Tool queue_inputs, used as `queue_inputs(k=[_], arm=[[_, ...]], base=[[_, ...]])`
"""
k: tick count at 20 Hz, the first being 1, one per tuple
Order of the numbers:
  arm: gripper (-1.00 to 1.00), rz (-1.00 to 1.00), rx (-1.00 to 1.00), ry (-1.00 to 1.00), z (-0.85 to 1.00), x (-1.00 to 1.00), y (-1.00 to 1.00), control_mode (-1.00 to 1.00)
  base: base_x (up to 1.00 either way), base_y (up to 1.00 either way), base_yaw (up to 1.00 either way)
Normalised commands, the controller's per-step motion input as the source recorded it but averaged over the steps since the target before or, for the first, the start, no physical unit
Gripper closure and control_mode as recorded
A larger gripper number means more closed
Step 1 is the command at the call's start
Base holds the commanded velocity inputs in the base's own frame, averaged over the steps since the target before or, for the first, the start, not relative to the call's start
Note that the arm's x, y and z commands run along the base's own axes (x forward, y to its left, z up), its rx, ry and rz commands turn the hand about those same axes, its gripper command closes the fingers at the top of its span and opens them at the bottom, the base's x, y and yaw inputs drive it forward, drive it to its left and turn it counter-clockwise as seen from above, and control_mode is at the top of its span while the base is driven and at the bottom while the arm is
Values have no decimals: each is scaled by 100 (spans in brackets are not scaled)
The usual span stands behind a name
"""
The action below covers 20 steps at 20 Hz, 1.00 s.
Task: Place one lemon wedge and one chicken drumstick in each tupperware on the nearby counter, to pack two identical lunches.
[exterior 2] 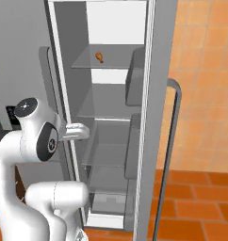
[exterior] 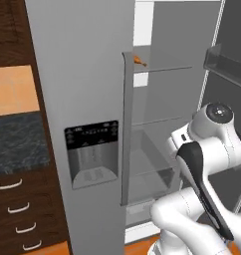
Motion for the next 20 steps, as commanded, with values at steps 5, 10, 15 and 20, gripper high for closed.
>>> queue_inputs(k=[5,10,15,20], arm=[[-100,0,0,0,0,0,0,100],[-100,0,0,0,0,0,0,100],[-100,3,2,-6,6,20,-2,-100],[-100,11,3,-18,53,9,0,-100]], base=[[54,-14,0],[39,-32,0],[0,0,0],[0,0,0]])
